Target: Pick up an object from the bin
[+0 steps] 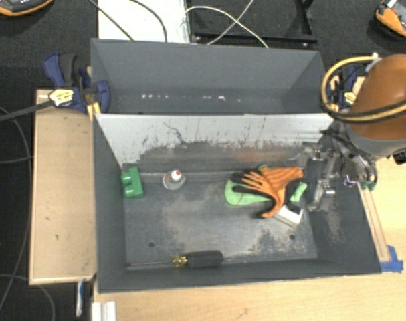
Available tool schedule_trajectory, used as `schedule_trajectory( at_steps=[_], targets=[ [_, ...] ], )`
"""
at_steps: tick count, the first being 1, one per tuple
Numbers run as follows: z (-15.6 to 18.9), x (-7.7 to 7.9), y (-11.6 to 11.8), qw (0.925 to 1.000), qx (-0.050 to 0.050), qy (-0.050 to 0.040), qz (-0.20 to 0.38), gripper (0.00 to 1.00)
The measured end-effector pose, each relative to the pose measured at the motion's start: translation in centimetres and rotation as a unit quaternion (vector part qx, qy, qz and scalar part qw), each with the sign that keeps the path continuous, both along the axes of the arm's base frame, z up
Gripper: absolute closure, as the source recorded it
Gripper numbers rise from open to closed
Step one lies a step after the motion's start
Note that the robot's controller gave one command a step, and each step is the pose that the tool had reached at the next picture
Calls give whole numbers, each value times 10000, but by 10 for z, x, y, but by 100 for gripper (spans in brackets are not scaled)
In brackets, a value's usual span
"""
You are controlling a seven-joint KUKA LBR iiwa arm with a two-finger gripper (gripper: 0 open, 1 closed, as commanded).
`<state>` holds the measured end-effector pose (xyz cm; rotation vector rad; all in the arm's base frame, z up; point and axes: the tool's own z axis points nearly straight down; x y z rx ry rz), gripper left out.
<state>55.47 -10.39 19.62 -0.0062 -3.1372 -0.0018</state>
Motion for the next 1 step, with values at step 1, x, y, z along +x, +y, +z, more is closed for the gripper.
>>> schedule_trajectory(
  at_steps=[1],
  targets=[
    [5,1,0,10000,-9,-40,22,0]
  ],
)
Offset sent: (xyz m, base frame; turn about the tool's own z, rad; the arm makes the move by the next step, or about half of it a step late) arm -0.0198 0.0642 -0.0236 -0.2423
